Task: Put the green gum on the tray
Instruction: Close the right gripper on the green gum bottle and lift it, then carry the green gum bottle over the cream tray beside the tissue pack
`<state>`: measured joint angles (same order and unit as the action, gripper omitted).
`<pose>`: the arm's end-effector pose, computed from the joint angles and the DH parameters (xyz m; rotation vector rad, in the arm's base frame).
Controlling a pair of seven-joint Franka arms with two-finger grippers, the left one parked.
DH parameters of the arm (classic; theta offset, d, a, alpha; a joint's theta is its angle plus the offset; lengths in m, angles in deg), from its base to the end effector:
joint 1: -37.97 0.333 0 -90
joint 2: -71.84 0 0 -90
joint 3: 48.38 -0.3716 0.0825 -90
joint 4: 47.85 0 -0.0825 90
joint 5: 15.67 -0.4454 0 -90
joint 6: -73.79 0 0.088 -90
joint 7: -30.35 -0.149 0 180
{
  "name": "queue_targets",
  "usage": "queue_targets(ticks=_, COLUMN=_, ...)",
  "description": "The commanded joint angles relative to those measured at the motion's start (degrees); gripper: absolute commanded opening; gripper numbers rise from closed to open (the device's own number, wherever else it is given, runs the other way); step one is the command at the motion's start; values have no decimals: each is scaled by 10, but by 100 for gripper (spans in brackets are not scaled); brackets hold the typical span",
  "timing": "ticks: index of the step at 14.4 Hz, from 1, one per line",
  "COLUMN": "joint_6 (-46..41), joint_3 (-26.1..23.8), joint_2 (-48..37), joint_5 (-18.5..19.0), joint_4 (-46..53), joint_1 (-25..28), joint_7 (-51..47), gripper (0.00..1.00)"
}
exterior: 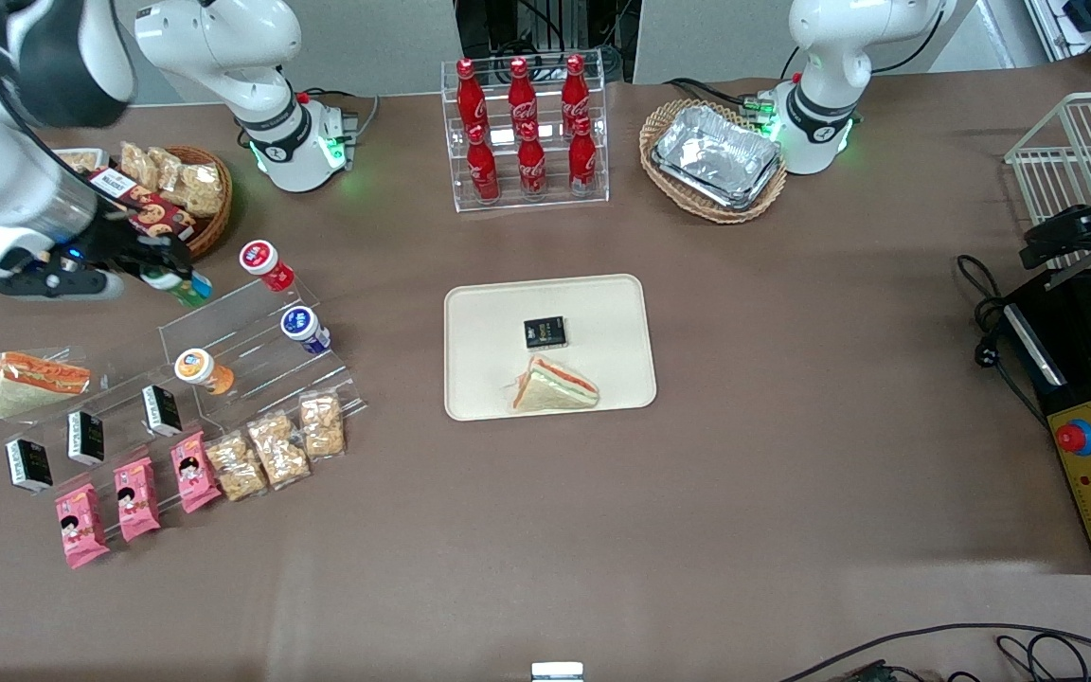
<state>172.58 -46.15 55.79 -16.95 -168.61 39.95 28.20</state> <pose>0.5005 -0.0005 0.5223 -3.1058 0.0689 0.1618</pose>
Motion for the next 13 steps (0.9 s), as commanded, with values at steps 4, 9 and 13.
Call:
queue_targets(ticks=4, joint_6=-54, joint_3=-57, joint_2=82, joint_5=-65, joint_4=110, joint_1=62, joint_7=-129, gripper=19)
queue_targets(ticks=9, joint_6=5, joint_3=-110, joint_2=137, joint_5=-150, joint_4=127, joint_1=65, joint_7=-203, gripper=20)
queue_targets(ticks=13, joint_6=78, joint_3=-128, joint_2=172, joint_5=-154, joint_4=112, joint_1=102, joint_7=-256, gripper=20)
